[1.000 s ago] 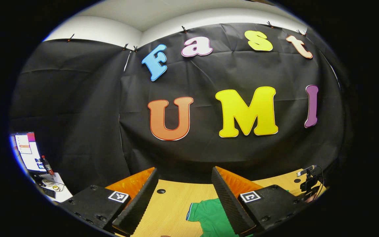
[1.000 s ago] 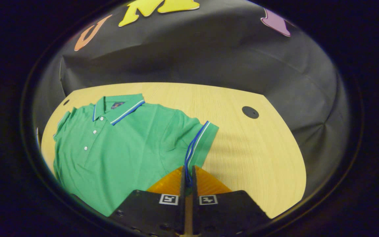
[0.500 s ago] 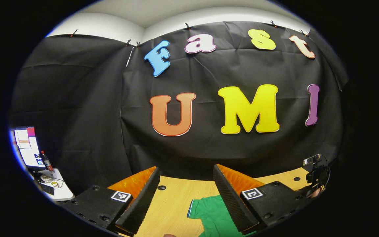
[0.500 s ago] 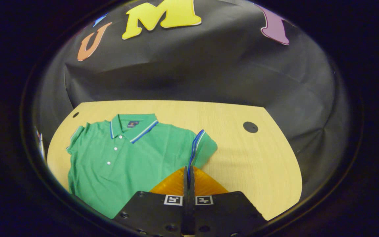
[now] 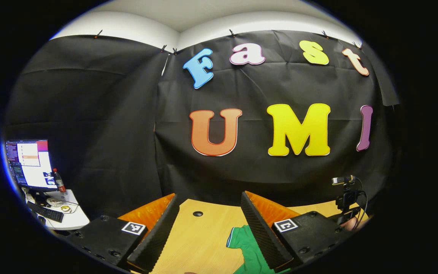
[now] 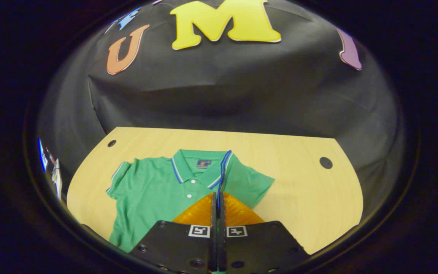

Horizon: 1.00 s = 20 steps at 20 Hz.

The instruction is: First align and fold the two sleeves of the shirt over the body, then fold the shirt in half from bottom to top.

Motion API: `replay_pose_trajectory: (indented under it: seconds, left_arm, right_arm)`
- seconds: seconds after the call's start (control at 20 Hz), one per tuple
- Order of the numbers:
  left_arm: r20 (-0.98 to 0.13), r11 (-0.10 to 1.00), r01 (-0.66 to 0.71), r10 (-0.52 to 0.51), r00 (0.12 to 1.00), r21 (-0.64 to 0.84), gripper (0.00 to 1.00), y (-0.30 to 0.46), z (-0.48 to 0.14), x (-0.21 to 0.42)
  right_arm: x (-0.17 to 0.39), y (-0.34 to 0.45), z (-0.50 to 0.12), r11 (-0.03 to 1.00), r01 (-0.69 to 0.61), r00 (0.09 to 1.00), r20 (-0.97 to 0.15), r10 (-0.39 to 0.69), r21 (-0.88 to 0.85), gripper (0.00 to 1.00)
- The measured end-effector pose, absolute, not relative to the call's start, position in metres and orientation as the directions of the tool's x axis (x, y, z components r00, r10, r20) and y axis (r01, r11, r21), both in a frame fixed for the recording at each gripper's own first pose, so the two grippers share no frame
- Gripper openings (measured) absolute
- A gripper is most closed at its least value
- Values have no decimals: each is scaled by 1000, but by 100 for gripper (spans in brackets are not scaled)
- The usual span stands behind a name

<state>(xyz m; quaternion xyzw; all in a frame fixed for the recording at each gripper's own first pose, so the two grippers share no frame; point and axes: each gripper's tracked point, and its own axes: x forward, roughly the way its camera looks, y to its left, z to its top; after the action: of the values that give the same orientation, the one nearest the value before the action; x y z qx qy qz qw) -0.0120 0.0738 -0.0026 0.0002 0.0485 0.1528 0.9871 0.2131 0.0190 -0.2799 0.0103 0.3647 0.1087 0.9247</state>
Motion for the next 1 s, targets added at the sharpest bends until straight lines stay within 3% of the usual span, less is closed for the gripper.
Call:
replay_pose_trajectory:
  seconds: [0.1, 0.3, 0.75, 1.0]
  left_arm:
    - [-108, 950, -312, 313, 944, 28, 100, 84, -6, -20]
    - [-141, 957, -289, 286, 948, -3, 100, 88, -22, -23]
    - [-331, 976, -139, 78, 940, -167, 100, 79, -115, 38]
    - [-530, 962, -119, -31, 847, -245, 100, 75, -206, 84]
  right_arm:
    - [206, 40, -269, 963, -232, 711, -653, 262, 134, 24]
    - [185, 37, -232, 961, -267, 772, -583, 255, 67, 98]
    - [88, -54, -135, 965, -229, 880, -452, 149, -129, 95]
    - [55, -87, -103, 981, -134, 914, -400, 68, -141, 97]
